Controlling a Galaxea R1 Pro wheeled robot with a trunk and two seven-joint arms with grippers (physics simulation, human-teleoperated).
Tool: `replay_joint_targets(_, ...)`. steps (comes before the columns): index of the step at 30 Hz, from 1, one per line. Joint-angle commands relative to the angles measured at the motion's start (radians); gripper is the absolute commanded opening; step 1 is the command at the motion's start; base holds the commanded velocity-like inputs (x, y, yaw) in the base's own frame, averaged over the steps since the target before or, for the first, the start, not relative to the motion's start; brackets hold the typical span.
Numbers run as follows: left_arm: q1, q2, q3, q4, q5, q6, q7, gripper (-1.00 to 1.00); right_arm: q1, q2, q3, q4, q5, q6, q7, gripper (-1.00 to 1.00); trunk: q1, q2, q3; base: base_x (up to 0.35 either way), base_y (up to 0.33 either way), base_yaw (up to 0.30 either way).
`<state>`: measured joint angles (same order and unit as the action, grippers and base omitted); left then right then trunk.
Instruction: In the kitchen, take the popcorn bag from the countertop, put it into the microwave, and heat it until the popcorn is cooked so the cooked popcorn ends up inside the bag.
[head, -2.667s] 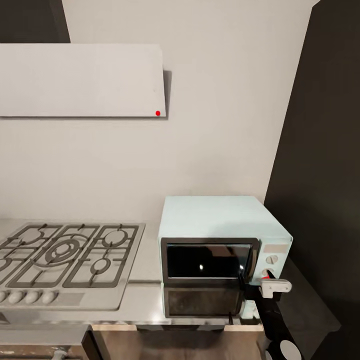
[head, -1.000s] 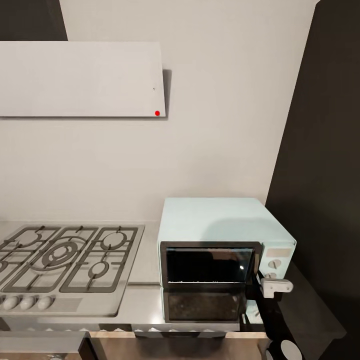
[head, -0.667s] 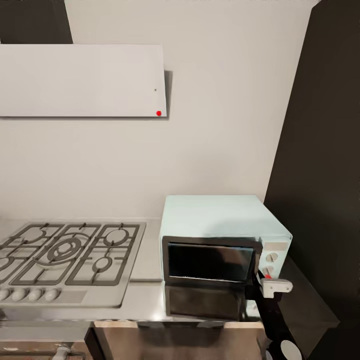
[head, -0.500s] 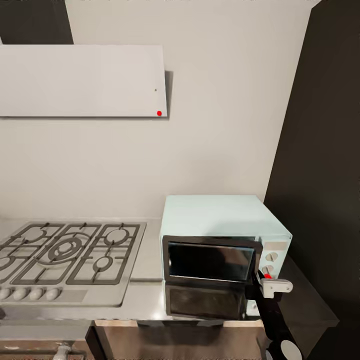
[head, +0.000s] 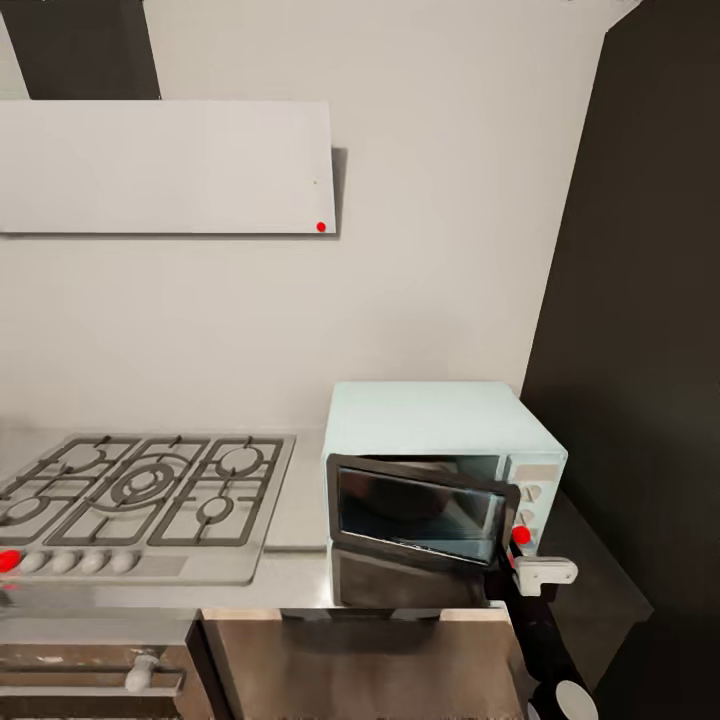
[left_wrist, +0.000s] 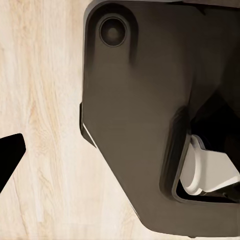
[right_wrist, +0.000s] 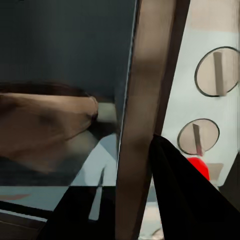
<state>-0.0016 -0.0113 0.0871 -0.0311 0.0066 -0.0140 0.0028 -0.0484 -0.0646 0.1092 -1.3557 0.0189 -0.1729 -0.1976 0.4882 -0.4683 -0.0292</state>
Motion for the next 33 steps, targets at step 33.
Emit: replay_joint_targets(33, 0.0, -0.002, 0.008, -0.001, 0.001, -0.001, 0.0, 1.0, -0.001, -0.001, -0.016, 0.001, -0.011, -0.003, -0.005, -1.0, 0.0, -0.002, -0.002, -0.083, 0.0, 0.0)
